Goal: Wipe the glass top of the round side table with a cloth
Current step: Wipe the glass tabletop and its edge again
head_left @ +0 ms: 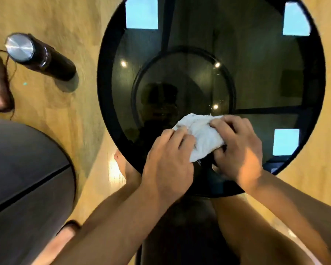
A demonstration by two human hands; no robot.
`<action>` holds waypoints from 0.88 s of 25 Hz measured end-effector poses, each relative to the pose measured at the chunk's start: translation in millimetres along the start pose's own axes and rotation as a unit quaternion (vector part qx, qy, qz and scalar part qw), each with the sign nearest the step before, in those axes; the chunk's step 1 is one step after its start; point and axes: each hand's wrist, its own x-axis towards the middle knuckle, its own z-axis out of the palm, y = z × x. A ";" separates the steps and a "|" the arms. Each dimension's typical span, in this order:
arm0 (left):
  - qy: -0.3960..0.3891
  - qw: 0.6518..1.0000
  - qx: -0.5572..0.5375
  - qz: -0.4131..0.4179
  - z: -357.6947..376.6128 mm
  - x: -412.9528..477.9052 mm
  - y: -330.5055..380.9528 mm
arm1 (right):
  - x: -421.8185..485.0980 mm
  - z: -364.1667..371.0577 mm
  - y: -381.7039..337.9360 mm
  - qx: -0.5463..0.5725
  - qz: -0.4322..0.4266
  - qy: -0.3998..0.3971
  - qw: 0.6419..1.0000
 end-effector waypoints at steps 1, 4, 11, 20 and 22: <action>0.036 0.999 -0.009 -0.010 4.3 -4.3 2.0 | -1.5 -0.7 1.4 0.002 -0.012 0.009 1.000; 0.100 0.995 0.019 0.019 20.1 9.3 -3.0 | 2.7 7.8 16.2 0.003 -0.051 0.022 0.998; 0.064 0.990 0.107 -0.063 7.5 4.1 29.4 | -14.3 -7.3 9.4 -0.023 -0.069 0.002 0.997; 0.125 0.857 -0.467 -0.180 -5.2 -111.0 95.4 | -135.1 -95.2 19.9 0.574 0.142 -0.061 0.804; 0.098 0.795 -0.575 -0.168 -10.9 -121.4 121.3 | -149.4 -113.3 15.8 0.710 0.144 -0.043 0.688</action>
